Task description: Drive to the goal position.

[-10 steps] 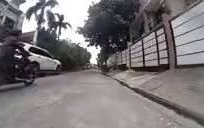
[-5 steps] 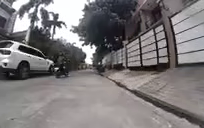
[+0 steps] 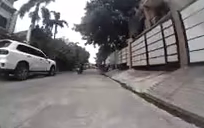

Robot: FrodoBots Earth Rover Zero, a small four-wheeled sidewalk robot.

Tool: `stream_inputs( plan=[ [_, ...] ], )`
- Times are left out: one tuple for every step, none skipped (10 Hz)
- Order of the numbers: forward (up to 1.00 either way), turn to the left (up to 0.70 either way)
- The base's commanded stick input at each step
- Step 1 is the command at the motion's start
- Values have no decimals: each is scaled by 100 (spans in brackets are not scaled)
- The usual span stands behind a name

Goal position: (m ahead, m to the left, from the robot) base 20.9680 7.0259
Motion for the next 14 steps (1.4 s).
stream_inputs(
  plan=[
    [70, -10],
    [70, 0],
    [70, 0],
    [70, 0],
    [70, 0],
    [70, 0],
    [70, 0],
    [70, 0],
    [70, 0],
    [70, 0],
    [70, 0],
    [70, 0],
    [70, 0],
    [70, 0]
  ],
)
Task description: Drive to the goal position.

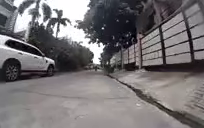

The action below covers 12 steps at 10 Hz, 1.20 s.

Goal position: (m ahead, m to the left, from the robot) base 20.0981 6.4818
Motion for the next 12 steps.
stream_inputs(
  plan=[
    [70, 0],
    [70, 0],
    [70, 0],
    [70, 0],
    [70, 0],
    [70, 0],
    [70, 0],
    [70, 0],
    [70, 0],
    [70, 0],
    [70, 0],
    [70, 0]
  ],
)
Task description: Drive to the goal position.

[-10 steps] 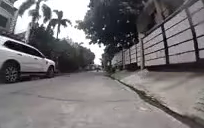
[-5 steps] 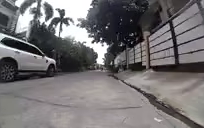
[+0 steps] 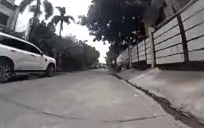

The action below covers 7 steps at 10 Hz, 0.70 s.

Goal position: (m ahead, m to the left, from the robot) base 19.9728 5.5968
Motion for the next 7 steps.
stream_inputs(
  plan=[
    [70, 0],
    [70, 0],
    [70, -13],
    [70, -30],
    [70, -21],
    [70, -6],
    [70, 0]
  ],
)
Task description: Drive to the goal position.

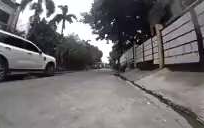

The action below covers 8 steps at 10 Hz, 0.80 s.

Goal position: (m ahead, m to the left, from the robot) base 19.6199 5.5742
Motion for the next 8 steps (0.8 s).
stream_inputs(
  plan=[
    [70, 0],
    [70, 0],
    [70, -2],
    [70, -1],
    [70, 0],
    [70, 0],
    [70, 0],
    [70, -11]
  ],
)
